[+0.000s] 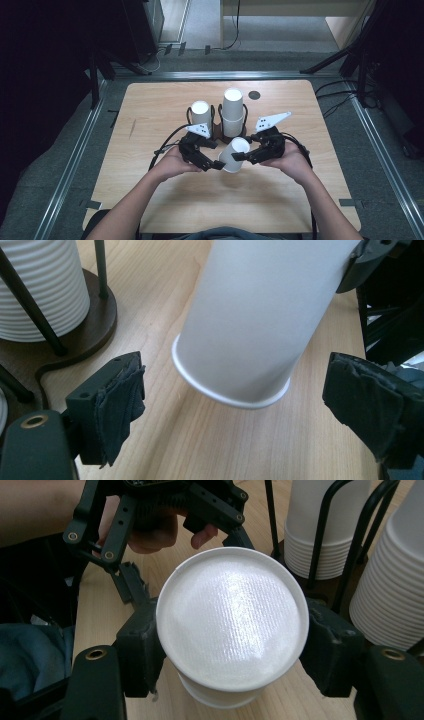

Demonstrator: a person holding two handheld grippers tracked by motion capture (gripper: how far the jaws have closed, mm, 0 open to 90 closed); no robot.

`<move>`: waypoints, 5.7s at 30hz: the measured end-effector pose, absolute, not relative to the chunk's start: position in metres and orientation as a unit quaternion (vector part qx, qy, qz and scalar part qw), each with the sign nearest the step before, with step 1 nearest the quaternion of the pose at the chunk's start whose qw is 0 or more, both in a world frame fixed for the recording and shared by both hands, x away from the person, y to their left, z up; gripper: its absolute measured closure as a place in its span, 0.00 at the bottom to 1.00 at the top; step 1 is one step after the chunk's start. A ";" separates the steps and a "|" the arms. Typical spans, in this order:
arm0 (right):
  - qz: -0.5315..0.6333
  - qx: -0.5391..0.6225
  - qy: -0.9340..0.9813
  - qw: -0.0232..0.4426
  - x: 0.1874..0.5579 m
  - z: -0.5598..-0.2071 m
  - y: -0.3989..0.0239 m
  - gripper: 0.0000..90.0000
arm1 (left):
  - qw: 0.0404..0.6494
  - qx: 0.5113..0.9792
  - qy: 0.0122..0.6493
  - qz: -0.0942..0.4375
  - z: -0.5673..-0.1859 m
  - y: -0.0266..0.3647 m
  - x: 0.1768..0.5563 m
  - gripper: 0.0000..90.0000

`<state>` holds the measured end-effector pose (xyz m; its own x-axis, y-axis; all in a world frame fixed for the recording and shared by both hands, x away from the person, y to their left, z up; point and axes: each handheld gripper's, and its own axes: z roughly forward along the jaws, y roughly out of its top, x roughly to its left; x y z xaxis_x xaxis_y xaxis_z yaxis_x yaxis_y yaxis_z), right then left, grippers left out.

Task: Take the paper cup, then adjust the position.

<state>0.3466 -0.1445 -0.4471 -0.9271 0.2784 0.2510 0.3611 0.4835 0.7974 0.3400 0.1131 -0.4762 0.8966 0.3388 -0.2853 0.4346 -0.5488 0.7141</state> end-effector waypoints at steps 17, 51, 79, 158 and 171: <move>-0.485 -0.173 -0.855 0.064 0.347 -0.444 -0.120 0.38 | 0.416 0.884 0.205 -0.051 -0.481 0.108 0.335 0.14; -0.466 -0.161 -0.868 0.056 0.350 -0.446 -0.141 0.29 | 0.406 0.896 0.179 -0.021 -0.464 0.115 0.341 0.34; -0.419 -0.158 -0.893 0.035 0.347 -0.466 -0.140 0.26 | 0.312 0.939 0.143 -0.019 -0.464 0.111 0.352 0.34; -0.498 -0.136 -0.854 0.073 0.346 -0.447 -0.145 0.37 | 0.413 0.900 0.138 -0.024 -0.470 0.108 0.337 0.22; -0.493 -0.142 -0.855 0.070 0.347 -0.448 -0.147 0.33 | 0.407 0.902 0.139 -0.016 -0.467 0.109 0.337 0.29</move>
